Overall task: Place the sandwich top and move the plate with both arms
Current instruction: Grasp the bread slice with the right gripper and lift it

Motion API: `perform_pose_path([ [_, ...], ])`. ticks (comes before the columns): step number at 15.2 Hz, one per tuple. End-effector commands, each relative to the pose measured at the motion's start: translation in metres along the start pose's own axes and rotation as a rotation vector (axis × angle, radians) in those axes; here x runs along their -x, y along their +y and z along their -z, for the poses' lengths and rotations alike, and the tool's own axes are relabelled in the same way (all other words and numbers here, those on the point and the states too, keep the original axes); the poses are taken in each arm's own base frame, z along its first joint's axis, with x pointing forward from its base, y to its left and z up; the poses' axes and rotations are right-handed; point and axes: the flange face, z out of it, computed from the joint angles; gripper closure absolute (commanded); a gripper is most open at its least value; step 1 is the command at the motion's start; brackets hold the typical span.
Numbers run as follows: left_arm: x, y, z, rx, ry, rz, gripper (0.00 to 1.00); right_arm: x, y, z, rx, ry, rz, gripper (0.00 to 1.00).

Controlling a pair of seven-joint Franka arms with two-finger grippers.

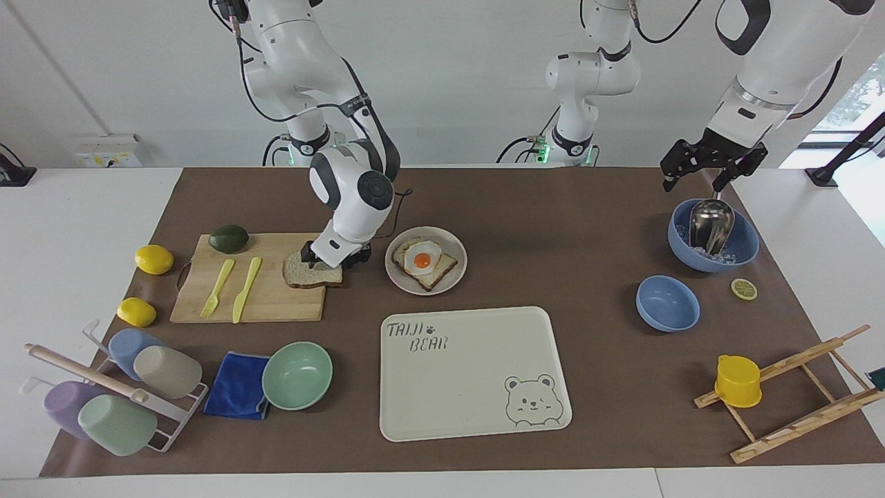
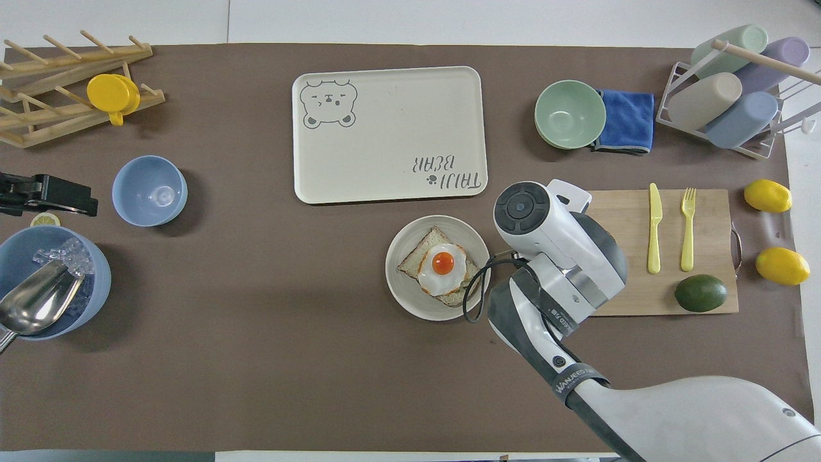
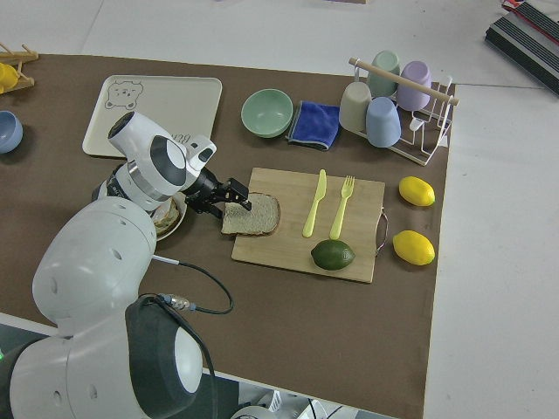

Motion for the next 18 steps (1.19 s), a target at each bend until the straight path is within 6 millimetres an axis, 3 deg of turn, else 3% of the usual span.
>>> perform_pose_path([
  [1,0.006,-0.001,0.0,-0.012,-0.008,-0.008,0.0,0.007,0.001,-0.001,0.008,0.029,-0.015,0.05],
  [8,0.005,0.0,0.001,-0.012,-0.002,-0.008,0.0,0.013,0.0,-0.012,0.048,0.031,0.019,0.09],
  [11,0.005,0.0,0.001,-0.013,0.001,-0.01,0.0,0.015,0.001,-0.014,0.063,0.032,0.031,0.2],
  [13,0.005,0.0,0.001,-0.012,-0.002,-0.01,0.0,0.017,-0.002,-0.014,0.073,0.029,0.04,0.36],
  [16,0.005,0.0,0.001,-0.012,0.0,-0.01,0.0,0.014,-0.001,-0.008,0.101,0.035,0.057,0.73],
  [17,0.005,0.0,0.001,-0.012,0.0,-0.01,0.0,0.015,-0.005,-0.004,0.109,0.033,0.065,0.91],
  [18,0.005,0.0,0.001,-0.012,0.0,-0.01,0.0,0.016,-0.008,-0.002,0.119,0.028,0.076,1.0],
])
